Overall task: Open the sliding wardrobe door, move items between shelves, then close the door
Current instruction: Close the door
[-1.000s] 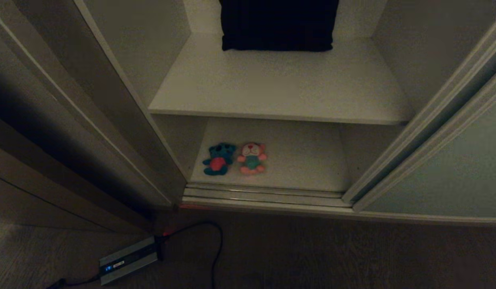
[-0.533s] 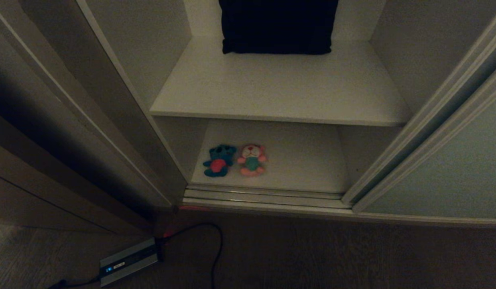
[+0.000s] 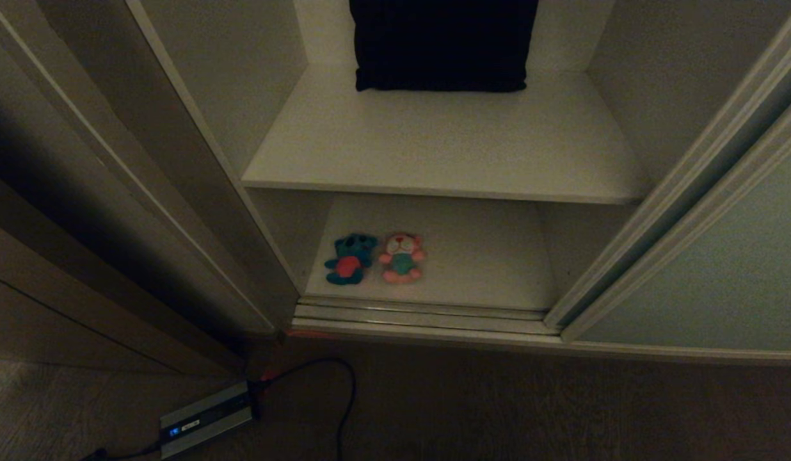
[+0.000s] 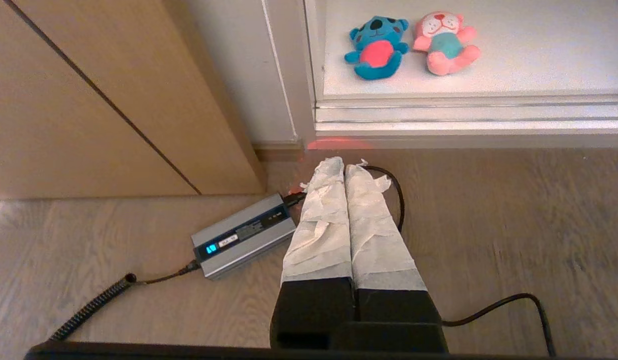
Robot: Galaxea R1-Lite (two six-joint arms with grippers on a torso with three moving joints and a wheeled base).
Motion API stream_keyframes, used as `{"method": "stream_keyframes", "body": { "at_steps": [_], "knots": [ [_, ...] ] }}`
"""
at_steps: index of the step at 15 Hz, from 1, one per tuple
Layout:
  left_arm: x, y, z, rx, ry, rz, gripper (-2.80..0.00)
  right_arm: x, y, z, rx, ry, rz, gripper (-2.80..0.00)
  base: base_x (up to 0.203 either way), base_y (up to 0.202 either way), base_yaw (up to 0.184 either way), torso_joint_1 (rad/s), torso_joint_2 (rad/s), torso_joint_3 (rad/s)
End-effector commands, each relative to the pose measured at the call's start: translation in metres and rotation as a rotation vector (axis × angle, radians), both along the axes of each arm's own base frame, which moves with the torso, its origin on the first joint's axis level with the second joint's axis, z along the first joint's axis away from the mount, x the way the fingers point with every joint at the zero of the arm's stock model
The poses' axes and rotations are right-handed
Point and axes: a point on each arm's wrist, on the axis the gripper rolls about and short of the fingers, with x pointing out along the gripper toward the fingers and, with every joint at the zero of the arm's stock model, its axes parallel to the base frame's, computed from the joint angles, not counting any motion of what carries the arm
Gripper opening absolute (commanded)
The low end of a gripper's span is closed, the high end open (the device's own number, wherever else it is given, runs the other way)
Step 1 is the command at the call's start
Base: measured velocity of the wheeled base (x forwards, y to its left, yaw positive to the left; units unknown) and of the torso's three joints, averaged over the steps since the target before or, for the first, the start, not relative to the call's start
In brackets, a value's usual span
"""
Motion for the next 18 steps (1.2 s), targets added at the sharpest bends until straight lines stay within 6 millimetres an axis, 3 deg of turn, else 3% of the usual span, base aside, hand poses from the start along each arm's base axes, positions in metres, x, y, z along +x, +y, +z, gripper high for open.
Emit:
{"method": "stream_keyframes", "body": {
  "at_steps": [1,9,11,14,16,18],
  "knots": [
    [0.0,0.0,0.0,-0.025,0.001,0.001,-2.8,0.0,0.0,-0.001,-0.005,0.004,0.001,-2.8,0.0,0.0,0.0,0.0,0.0,0.0],
    [0.0,0.0,0.0,-0.049,0.002,0.003,-2.8,0.0,0.0,0.001,-0.004,0.005,-0.009,-2.8,0.0,0.0,0.0,0.0,0.0,0.0],
    [0.0,0.0,0.0,-0.049,0.002,0.003,-2.8,-0.009,0.0,0.03,0.002,-0.058,-0.017,-2.8,0.0,0.0,0.0,0.0,0.0,0.0],
    [0.0,0.0,0.0,-0.049,0.002,0.003,-2.8,-0.036,0.0,0.091,0.036,-0.063,-0.024,-2.8,0.0,0.0,0.0,0.0,0.0,0.0],
    [0.0,0.0,0.0,-0.049,0.001,0.005,-2.8,-0.046,-0.001,0.114,0.047,-0.002,-0.031,-2.8,0.0,0.0,0.0,0.0,0.0,0.0],
    [0.0,0.0,0.0,-0.049,0.001,0.005,-2.8,-0.042,-0.002,0.129,0.049,0.044,-0.089,-2.8,0.0,0.0,0.0,0.0,0.0,0.0]
  ]
}}
